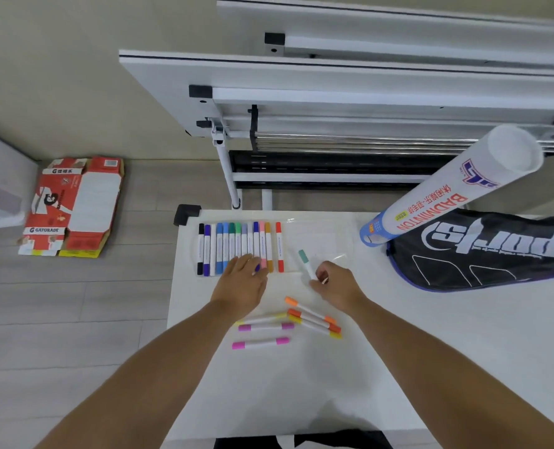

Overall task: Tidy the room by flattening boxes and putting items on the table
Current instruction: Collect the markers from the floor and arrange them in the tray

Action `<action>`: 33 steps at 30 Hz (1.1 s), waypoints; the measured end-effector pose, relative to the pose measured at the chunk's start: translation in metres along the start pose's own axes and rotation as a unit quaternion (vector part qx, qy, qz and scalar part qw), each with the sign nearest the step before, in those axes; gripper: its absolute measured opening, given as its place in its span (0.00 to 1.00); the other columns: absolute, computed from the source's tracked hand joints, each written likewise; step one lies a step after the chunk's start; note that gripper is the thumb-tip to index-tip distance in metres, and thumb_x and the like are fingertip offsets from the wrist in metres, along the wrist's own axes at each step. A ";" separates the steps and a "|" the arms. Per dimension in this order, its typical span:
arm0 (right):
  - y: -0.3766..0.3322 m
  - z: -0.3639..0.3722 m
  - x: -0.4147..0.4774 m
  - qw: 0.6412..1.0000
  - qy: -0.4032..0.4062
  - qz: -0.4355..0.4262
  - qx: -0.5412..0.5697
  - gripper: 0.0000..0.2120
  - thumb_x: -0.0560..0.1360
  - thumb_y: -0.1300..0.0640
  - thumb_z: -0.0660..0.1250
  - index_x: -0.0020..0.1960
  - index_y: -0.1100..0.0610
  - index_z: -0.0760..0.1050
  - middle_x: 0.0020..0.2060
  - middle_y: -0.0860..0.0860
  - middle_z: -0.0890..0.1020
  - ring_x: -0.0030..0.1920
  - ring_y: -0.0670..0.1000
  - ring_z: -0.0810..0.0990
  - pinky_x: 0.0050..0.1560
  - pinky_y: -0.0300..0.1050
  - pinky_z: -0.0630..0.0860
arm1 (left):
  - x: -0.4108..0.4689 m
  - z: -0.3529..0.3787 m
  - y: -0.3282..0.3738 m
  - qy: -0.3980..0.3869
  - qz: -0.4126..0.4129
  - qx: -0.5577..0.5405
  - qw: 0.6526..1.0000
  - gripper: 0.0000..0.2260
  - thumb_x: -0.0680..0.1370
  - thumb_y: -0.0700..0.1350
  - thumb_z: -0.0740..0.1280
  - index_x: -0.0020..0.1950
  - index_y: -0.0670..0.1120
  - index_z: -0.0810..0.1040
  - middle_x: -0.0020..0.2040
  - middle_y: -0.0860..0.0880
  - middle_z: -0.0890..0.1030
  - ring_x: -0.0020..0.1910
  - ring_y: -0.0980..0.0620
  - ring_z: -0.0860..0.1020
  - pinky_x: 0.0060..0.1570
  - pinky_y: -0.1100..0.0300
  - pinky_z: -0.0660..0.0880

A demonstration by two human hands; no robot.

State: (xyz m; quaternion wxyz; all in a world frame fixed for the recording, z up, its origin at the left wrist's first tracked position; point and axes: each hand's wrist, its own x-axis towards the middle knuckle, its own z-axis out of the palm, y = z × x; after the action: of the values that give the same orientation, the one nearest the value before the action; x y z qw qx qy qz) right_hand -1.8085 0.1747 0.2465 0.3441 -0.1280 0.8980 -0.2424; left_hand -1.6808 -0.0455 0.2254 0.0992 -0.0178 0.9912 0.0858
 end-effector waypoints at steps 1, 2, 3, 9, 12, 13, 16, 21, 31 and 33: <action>-0.006 -0.003 0.004 1.000 0.003 -0.003 0.004 0.09 0.72 0.53 0.72 0.42 0.55 0.72 0.36 0.48 0.79 0.36 0.48 0.77 0.34 0.36 0.70 | 0.003 -0.002 -0.002 -0.006 -0.006 -0.003 1.000 0.15 0.83 0.50 0.58 0.66 0.48 0.76 0.68 0.46 0.73 0.70 0.44 0.68 0.72 0.47 0.63; -0.012 -0.005 0.009 1.000 0.003 -0.005 0.006 0.09 0.72 0.54 0.72 0.42 0.55 0.72 0.36 0.49 0.79 0.36 0.49 0.77 0.34 0.36 0.69 | 0.005 -0.003 -0.005 -0.014 -0.015 -0.010 1.000 0.15 0.83 0.50 0.57 0.66 0.48 0.76 0.69 0.46 0.72 0.72 0.45 0.66 0.73 0.47 0.62; -0.018 -0.007 0.015 1.000 0.003 -0.006 0.008 0.09 0.72 0.54 0.73 0.42 0.54 0.72 0.36 0.49 0.79 0.36 0.49 0.76 0.34 0.37 0.69 | 0.008 -0.003 -0.007 -0.023 -0.026 -0.018 0.999 0.16 0.84 0.51 0.56 0.67 0.49 0.75 0.71 0.46 0.71 0.73 0.44 0.65 0.74 0.47 0.61; -0.049 0.006 0.048 1.000 0.001 0.016 0.007 0.07 0.77 0.54 0.68 0.53 0.56 0.75 0.44 0.49 0.78 0.43 0.51 0.77 0.43 0.40 0.70 | 0.022 0.001 -0.013 -0.080 -0.090 -0.054 0.991 0.20 0.85 0.52 0.52 0.77 0.54 0.62 0.81 0.47 0.53 0.80 0.43 0.47 0.76 0.45 0.52; -0.059 0.014 0.064 1.000 0.008 0.023 0.001 0.04 0.79 0.56 0.64 0.53 0.55 0.74 0.47 0.50 0.79 0.43 0.50 0.76 0.43 0.38 0.70 | 0.024 0.007 -0.011 -0.099 -0.107 -0.061 0.987 0.21 0.85 0.53 0.49 0.79 0.57 0.55 0.81 0.48 0.44 0.79 0.44 0.40 0.75 0.45 0.48; -0.063 0.016 0.069 1.000 0.011 0.027 -0.001 0.03 0.80 0.56 0.63 0.51 0.55 0.74 0.48 0.51 0.80 0.43 0.49 0.76 0.43 0.37 0.71 | 0.025 0.008 -0.011 -0.103 -0.108 -0.066 0.987 0.21 0.85 0.53 0.49 0.80 0.57 0.54 0.81 0.49 0.43 0.79 0.44 0.39 0.75 0.46 0.47; -0.070 0.020 0.081 0.998 0.022 0.051 -0.004 0.06 0.79 0.53 0.65 0.47 0.56 0.74 0.42 0.50 0.79 0.37 0.47 0.77 0.36 0.33 0.70 | 0.026 0.009 -0.012 -0.100 -0.108 -0.083 0.986 0.21 0.85 0.52 0.49 0.80 0.57 0.54 0.81 0.49 0.43 0.79 0.46 0.38 0.76 0.47 0.46; -0.075 0.026 0.089 0.995 0.026 0.090 -0.032 0.11 0.77 0.47 0.67 0.46 0.55 0.75 0.39 0.49 0.78 0.31 0.46 0.74 0.31 0.35 0.67 | 0.025 0.009 -0.012 -0.103 -0.112 -0.086 0.985 0.22 0.85 0.53 0.48 0.80 0.57 0.52 0.81 0.50 0.41 0.79 0.47 0.37 0.76 0.47 0.45; -0.073 0.030 0.085 0.989 0.029 0.137 -0.047 0.13 0.77 0.45 0.66 0.45 0.54 0.74 0.41 0.49 0.78 0.33 0.48 0.75 0.35 0.37 0.70 | 0.024 0.010 -0.009 -0.098 -0.116 -0.086 0.985 0.22 0.86 0.52 0.49 0.80 0.57 0.52 0.81 0.49 0.41 0.78 0.46 0.37 0.77 0.47 0.45; -0.072 0.030 0.086 0.990 0.021 0.132 -0.046 0.12 0.77 0.45 0.66 0.47 0.54 0.75 0.42 0.49 0.80 0.35 0.48 0.77 0.33 0.36 0.69 | 0.025 0.010 -0.010 -0.100 -0.115 -0.081 0.985 0.22 0.85 0.52 0.49 0.80 0.57 0.51 0.81 0.49 0.41 0.78 0.46 0.37 0.77 0.46 0.46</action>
State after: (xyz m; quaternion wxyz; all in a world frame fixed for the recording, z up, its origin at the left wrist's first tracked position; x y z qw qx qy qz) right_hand -1.8466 0.0690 0.2168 0.3478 -0.0194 0.9243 -0.1558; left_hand -1.7027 -0.0543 0.2095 0.2052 -0.1308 0.9574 0.1552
